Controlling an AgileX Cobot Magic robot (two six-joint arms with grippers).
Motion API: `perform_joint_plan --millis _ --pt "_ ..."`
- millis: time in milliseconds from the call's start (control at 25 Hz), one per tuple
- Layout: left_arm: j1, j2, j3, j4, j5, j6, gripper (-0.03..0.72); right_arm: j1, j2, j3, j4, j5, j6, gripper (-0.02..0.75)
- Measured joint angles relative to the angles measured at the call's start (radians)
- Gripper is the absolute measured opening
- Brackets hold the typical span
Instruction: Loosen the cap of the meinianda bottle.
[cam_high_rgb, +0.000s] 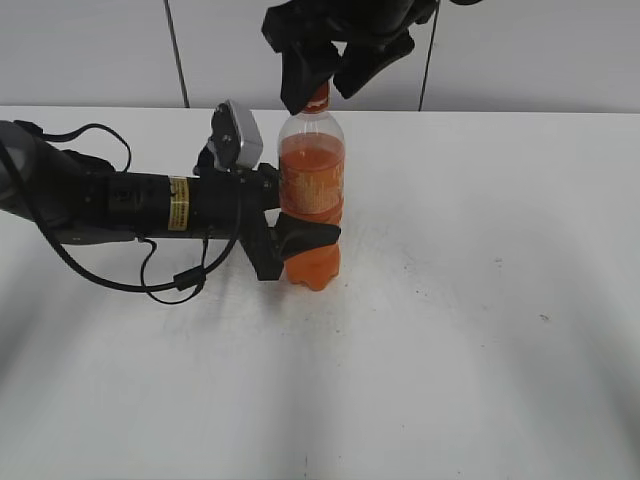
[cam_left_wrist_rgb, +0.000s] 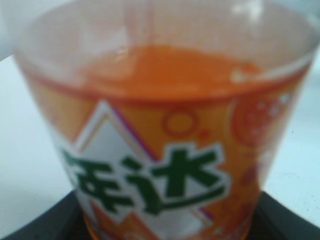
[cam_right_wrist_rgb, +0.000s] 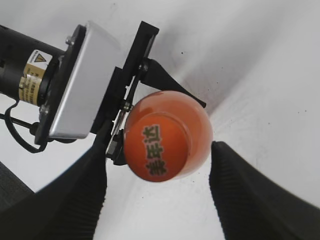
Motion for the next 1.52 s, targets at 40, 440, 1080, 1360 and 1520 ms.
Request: perform_joint_plan --millis 40,440,1080,1360,1520 --pt "0.0 0.0 0.0 0.0 0.0 0.0 0.418 0.0 0.0 -0.005 0.002 0.0 -0.001 0.482" --pt "0.0 0.0 0.0 0.0 0.001 0.0 0.418 0.0 0.0 -0.034 -0.003 0.0 -0.001 0.439" --pt "0.0 0.0 0.0 0.0 0.0 -0.001 0.418 0.0 0.0 -0.008 -0.002 0.0 -0.028 0.43" --pt "0.0 0.0 0.0 0.0 0.0 -0.001 0.418 0.0 0.0 -0.008 0.02 0.0 -0.056 0.43" --pt "0.0 0.0 0.0 0.0 0.0 -0.001 0.418 0.0 0.0 -0.008 0.022 0.0 -0.058 0.414"
